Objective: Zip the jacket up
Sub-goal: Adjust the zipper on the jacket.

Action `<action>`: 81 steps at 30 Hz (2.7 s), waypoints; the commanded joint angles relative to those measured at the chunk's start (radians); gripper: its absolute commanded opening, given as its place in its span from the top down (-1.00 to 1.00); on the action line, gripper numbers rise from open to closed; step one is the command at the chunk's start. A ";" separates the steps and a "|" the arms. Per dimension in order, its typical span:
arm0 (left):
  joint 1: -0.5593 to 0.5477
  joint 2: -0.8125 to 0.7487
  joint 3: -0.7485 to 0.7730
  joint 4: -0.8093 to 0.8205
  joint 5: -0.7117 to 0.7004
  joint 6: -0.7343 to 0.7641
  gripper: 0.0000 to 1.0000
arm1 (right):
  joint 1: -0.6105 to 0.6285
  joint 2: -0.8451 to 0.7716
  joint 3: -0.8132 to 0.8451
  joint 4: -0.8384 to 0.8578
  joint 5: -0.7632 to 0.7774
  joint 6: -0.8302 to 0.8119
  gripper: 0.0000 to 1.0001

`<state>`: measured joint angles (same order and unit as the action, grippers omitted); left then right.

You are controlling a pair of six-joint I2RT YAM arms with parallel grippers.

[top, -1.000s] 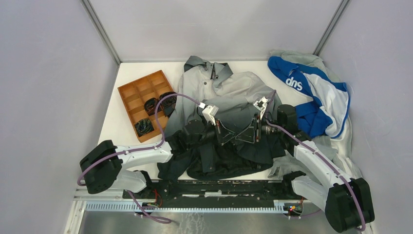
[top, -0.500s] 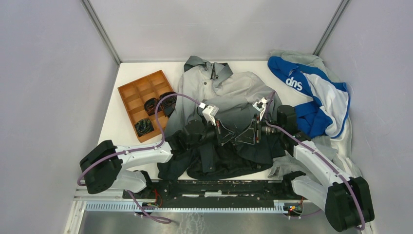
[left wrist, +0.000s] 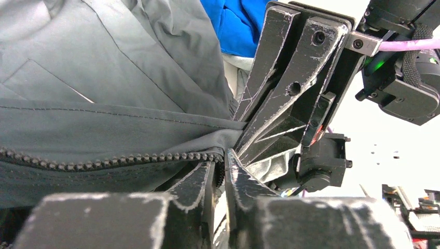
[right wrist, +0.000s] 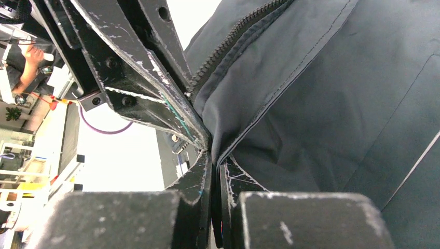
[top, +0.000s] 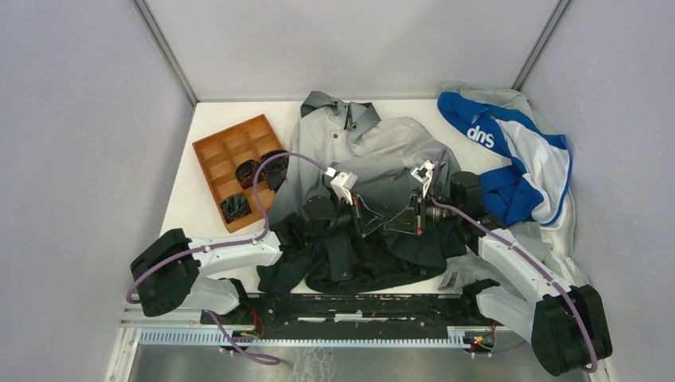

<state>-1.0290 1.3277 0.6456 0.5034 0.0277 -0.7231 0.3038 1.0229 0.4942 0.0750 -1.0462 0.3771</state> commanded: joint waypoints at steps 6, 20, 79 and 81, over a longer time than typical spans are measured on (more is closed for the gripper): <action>0.005 -0.134 -0.007 -0.127 -0.025 0.036 0.04 | -0.003 0.000 0.012 0.063 -0.037 -0.014 1.00; 0.017 -0.275 -0.048 -0.282 0.066 0.265 -0.34 | -0.003 0.014 0.027 0.080 -0.067 -0.010 1.00; 0.112 -0.091 0.038 -0.147 0.318 0.155 0.78 | -0.004 0.004 -0.002 0.099 -0.059 0.002 1.00; 0.112 -0.091 0.037 -0.149 0.325 0.152 0.92 | -0.004 0.005 -0.003 0.101 -0.058 0.003 1.00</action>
<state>-0.9203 1.2655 0.6483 0.3332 0.3431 -0.5480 0.3027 1.0370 0.4931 0.1200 -1.0908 0.3779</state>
